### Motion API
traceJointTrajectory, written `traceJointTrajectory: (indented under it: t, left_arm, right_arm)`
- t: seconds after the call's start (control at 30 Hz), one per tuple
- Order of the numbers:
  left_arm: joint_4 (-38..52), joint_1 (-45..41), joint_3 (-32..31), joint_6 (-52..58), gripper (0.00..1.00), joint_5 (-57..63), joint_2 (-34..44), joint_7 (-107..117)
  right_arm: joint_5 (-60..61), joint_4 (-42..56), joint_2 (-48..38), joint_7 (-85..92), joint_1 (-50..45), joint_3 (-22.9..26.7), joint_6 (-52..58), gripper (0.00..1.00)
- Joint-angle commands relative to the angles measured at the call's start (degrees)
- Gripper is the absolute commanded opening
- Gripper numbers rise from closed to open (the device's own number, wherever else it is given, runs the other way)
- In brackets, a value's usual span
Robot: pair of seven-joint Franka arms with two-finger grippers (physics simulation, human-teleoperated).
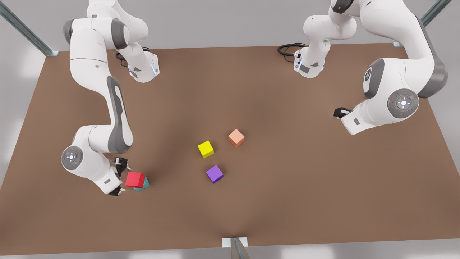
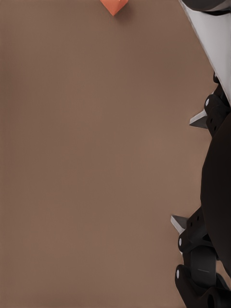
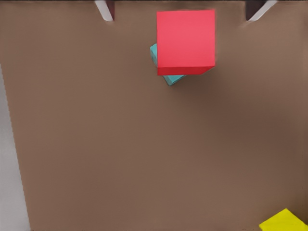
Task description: Pick up red wooden cube and pass to hand red wooden cube and place in blue wooden cube
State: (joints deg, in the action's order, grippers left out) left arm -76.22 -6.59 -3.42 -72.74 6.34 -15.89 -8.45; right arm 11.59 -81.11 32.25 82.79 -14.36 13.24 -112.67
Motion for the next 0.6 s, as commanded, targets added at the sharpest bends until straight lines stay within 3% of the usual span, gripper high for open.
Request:
traceJointTrajectory:
  t: [0.0,0.07,0.17,0.23,0.3,0.37,0.57]
  left_arm:
    - [0.02,0.0,-0.01,0.06,1.0,0.07,0.07,0.02]
    - [0.02,0.0,-0.01,0.06,1.0,0.07,0.07,0.02]
    - [0.02,0.0,-0.01,0.06,1.0,0.07,0.07,0.02]
    - [0.02,0.0,-0.01,0.06,1.0,0.16,0.07,0.02]
    - [0.02,-0.09,-0.01,0.15,1.0,0.34,0.07,0.02]
    - [0.11,-0.09,-0.01,0.23,1.0,0.42,0.07,0.02]
    - [-0.06,1.06,0.08,1.99,1.0,0.34,-0.02,-0.16]
  right_arm:
    - [-2.44,4.19,-0.43,-50.69,0.3,0.73,24.49,1.0]
    - [-3.67,9.55,0.01,-86.04,0.56,0.91,28.73,1.0]
    - [-8.33,14.14,-3.32,-82.97,1.26,1.35,31.89,1.0]
    - [-10.09,12.82,-12.55,-84.37,3.19,0.3,38.84,1.0]
    - [-12.2,1.49,-23.54,-90.97,11.99,-11.57,38.67,1.0]
    - [-12.38,-4.93,-28.29,-90.97,12.6,-11.66,34.71,1.0]
    - [-12.29,-6.43,-28.99,-90.88,12.86,-11.74,33.22,1.0]
